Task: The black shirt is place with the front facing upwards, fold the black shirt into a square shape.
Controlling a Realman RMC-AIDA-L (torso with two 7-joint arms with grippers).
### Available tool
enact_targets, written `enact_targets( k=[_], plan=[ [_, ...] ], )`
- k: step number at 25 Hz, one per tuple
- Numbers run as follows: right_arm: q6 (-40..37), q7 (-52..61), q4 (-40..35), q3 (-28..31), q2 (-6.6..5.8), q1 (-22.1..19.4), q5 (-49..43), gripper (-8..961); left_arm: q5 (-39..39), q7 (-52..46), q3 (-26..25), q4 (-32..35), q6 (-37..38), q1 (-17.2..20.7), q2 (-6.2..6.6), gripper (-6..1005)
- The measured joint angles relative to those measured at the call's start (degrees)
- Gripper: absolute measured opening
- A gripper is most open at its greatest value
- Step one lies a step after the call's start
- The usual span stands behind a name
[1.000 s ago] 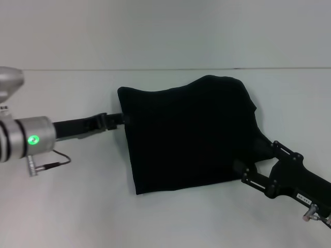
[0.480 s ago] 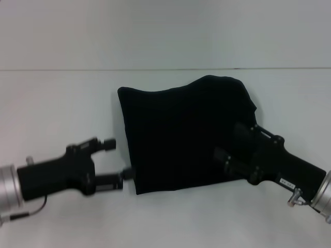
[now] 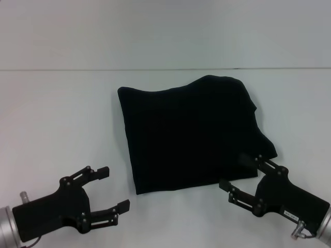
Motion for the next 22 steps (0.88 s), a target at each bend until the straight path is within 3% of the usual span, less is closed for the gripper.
enact_targets(
  k=[22],
  plan=[
    [0.17,-0.39,0.58,0.23,0.14,0.42,0.29,838,0.03,0.61,-0.39,-1.03,0.01,-0.62,0.21,948]
  ],
)
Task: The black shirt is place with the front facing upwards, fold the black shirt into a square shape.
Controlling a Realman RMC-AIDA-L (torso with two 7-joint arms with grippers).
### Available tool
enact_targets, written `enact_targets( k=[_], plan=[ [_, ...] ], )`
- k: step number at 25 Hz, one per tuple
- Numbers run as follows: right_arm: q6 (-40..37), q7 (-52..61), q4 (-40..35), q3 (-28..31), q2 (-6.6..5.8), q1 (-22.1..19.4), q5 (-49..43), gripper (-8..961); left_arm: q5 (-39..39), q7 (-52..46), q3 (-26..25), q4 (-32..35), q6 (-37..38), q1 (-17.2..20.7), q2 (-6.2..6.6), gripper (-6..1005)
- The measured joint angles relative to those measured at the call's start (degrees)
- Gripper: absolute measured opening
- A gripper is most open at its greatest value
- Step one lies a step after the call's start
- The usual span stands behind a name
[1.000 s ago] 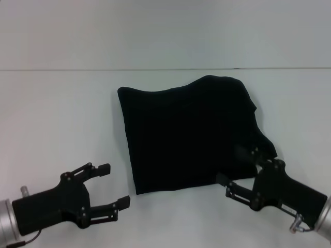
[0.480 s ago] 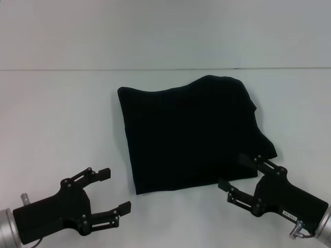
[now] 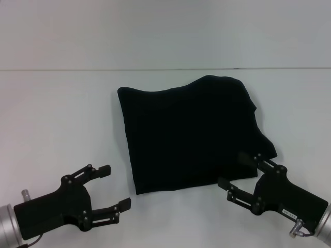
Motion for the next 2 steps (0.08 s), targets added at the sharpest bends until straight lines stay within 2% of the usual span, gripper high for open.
enact_targets(
  k=[2],
  plan=[
    [-0.08,0.05,-0.08,0.24,0.0,0.08,0.02,838,-0.11,0.0,-0.02,-0.01,-0.38,-0.05,0.04,948]
  ],
)
